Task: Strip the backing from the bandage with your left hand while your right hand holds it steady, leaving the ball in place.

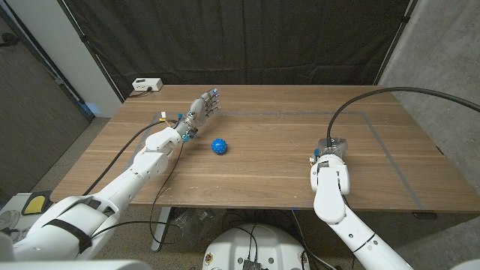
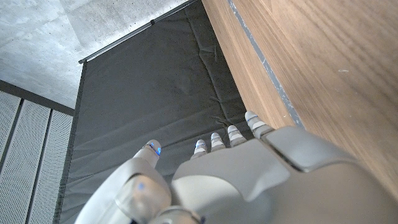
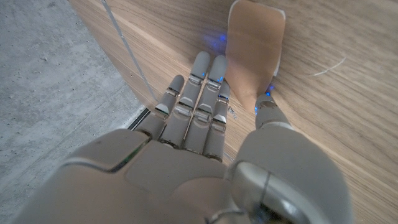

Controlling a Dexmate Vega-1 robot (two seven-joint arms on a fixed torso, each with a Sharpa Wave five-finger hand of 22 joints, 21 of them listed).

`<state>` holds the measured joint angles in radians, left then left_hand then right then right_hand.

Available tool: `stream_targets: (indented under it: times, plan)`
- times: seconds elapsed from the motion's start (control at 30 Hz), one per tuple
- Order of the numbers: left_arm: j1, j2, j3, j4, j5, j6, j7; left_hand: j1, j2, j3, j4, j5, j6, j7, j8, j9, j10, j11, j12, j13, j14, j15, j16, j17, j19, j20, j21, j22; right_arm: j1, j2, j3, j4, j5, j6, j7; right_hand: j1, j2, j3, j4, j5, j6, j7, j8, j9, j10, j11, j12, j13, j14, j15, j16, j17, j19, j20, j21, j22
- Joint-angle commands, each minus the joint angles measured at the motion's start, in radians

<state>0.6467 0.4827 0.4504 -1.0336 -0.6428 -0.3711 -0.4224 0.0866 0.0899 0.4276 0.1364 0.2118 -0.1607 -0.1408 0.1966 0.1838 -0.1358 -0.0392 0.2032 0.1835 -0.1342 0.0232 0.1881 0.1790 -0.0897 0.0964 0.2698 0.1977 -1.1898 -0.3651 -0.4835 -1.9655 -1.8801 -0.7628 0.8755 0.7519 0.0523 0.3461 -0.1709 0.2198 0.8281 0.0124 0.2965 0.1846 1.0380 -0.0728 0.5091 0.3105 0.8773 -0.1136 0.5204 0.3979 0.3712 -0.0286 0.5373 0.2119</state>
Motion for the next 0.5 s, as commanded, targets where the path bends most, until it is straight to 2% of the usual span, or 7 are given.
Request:
stream_targets:
  times: [0.03,0.1,0.13,0.17,0.27,0.33,0.5]
  plan:
    - [0.002,0.001,-0.002,0.001,-0.003,-0.002,0.000,0.002,-0.009,-0.002,0.000,0.002,-0.001,-0.003,-0.004,0.003,-0.008,0.004,-0.001,0.005,-0.009,-0.002,-0.001,0.005,-0.003,0.007,-0.002,0.005,-0.003,-0.018,-0.008,0.000,0.036,-0.011,-0.032,0.039,0.000,-0.001,-0.004,0.011,0.137,-0.098,0.015,0.010,0.029,-0.012,0.027,0.019,0.027,-0.108,0.021,0.018,0.008,-0.009,0.012,0.006]
    - [0.002,0.002,-0.001,0.001,-0.002,-0.001,0.000,0.002,-0.010,-0.002,0.000,0.002,-0.002,-0.004,-0.004,0.003,-0.008,0.004,-0.001,0.005,-0.008,-0.002,-0.001,0.005,-0.003,0.007,-0.002,0.005,-0.007,-0.023,-0.009,-0.002,0.044,-0.019,-0.058,0.054,0.000,-0.003,-0.003,0.011,0.154,-0.099,0.020,0.011,0.041,-0.015,0.040,0.028,0.040,-0.109,0.032,0.028,0.011,-0.015,0.016,0.008]
    - [0.002,0.002,-0.001,0.001,-0.002,0.000,-0.001,0.002,-0.010,-0.002,-0.001,0.002,-0.002,-0.004,-0.004,0.003,-0.008,0.004,-0.001,0.005,-0.009,-0.002,-0.001,0.005,-0.003,0.007,-0.002,0.005,-0.011,-0.025,-0.010,-0.004,0.049,-0.024,-0.077,0.073,0.009,-0.002,0.000,0.012,0.185,-0.101,0.031,0.013,0.064,-0.004,0.059,0.039,0.055,-0.110,0.044,0.039,0.016,-0.020,0.023,0.010]
    - [0.001,0.002,0.000,0.002,-0.002,-0.001,-0.003,0.002,-0.011,-0.003,-0.001,0.002,-0.002,-0.004,-0.004,0.003,-0.008,0.003,-0.001,0.005,-0.010,-0.003,-0.002,0.005,-0.004,0.007,-0.002,0.005,-0.014,-0.025,-0.011,-0.006,0.052,-0.030,-0.090,0.089,0.020,-0.001,0.004,0.010,0.224,-0.107,0.046,0.017,0.079,-0.020,0.075,0.052,0.076,-0.109,0.059,0.052,0.023,-0.026,0.031,0.012]
    - [0.000,0.001,0.000,0.004,-0.002,0.000,-0.004,0.003,-0.012,-0.003,-0.001,0.002,-0.003,-0.004,-0.004,0.003,-0.011,0.003,-0.002,0.005,-0.010,-0.001,-0.002,0.005,-0.004,0.007,-0.003,0.005,-0.024,-0.034,-0.016,-0.012,0.065,-0.043,-0.148,0.121,0.053,0.010,0.009,0.008,0.277,-0.102,0.067,0.018,0.113,-0.024,0.105,0.074,0.107,-0.114,0.077,0.068,0.035,-0.040,0.046,0.018]
    - [-0.002,0.000,0.001,0.006,-0.001,-0.001,-0.006,0.003,-0.013,-0.004,-0.002,0.002,-0.004,-0.004,-0.005,0.003,-0.011,0.003,-0.001,0.005,-0.011,-0.001,-0.002,0.005,-0.004,0.006,-0.003,0.005,-0.034,-0.042,-0.020,-0.016,0.076,-0.052,-0.205,0.131,0.058,0.010,0.009,0.005,0.294,-0.108,0.073,0.018,0.122,-0.039,0.115,0.082,0.115,-0.112,0.082,0.074,0.042,-0.049,0.055,0.021]
    - [-0.005,-0.002,0.002,0.011,-0.002,-0.001,-0.010,0.003,-0.016,-0.005,-0.003,0.002,-0.005,-0.004,-0.005,0.003,-0.011,0.003,-0.001,0.005,-0.013,0.000,-0.002,0.005,-0.006,0.007,-0.004,0.005,-0.041,-0.051,-0.027,-0.019,0.073,-0.063,-0.254,0.152,0.058,0.010,0.007,0.000,0.307,-0.118,0.073,0.015,0.123,-0.053,0.126,0.099,0.117,-0.115,0.082,0.082,0.042,-0.079,0.067,0.028]
